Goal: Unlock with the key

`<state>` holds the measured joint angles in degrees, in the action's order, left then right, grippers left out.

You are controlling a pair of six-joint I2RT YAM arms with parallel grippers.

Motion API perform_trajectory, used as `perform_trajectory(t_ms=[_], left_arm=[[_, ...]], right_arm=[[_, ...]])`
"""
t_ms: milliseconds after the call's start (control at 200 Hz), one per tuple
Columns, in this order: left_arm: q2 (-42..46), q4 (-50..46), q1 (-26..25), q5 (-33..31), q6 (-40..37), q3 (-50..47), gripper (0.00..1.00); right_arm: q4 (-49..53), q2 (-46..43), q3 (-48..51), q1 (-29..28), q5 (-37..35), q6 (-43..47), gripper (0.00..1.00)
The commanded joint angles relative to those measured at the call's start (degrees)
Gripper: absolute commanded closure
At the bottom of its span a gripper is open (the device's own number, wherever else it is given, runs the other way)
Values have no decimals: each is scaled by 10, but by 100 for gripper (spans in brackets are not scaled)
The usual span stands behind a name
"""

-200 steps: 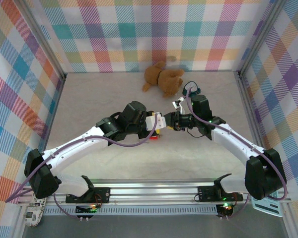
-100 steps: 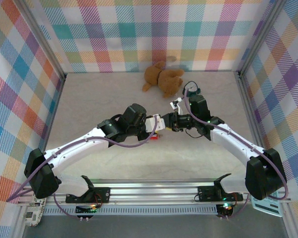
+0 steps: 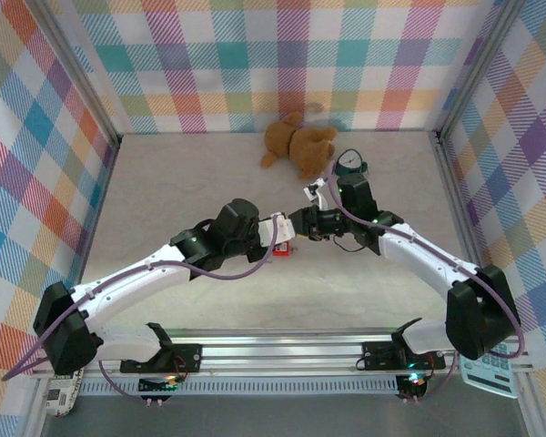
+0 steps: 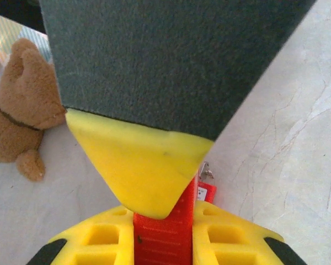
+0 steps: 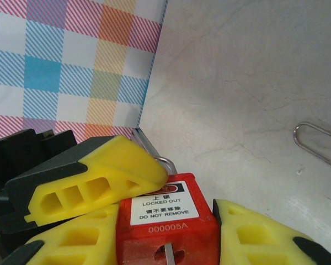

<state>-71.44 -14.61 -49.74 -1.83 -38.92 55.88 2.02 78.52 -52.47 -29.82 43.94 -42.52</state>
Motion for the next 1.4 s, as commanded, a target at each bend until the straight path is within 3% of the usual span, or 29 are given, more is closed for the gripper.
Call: perform_trajectory(t_ms=[0,135,225,330,475,590,805,1045,1265,1395], left_arm=[[31,41,-2,-45,16,-41,100],[62,74,-5,-119,18,-80,100],[69,112,-15,-196,6,-111,100],[67,231,-46,-315,-73,-165,100],[38,399,-84,-405,-205,-219,100],[26,474,-96,-424,-259,-241,100],[21,476,-105,-427,-269,-240,100],[5,481,-111,-430,-271,-238,100],[-22,457,-111,-425,-272,-226,100],[-43,465,-113,-426,-278,-226,100]], right_arm=[[-34,9,-42,-3,-1,-50,54],[83,3,-84,2,-98,-15,35],[113,-1,-94,5,-146,-44,26],[111,33,-106,-1,-120,-99,25],[98,58,-113,-22,-99,-129,24],[99,73,-116,-35,-97,-142,23],[60,92,-110,-49,-84,-172,23],[21,109,-121,-57,-65,-186,30],[-16,113,-115,-58,-39,-203,63],[-27,114,-115,-58,-22,-207,66]])
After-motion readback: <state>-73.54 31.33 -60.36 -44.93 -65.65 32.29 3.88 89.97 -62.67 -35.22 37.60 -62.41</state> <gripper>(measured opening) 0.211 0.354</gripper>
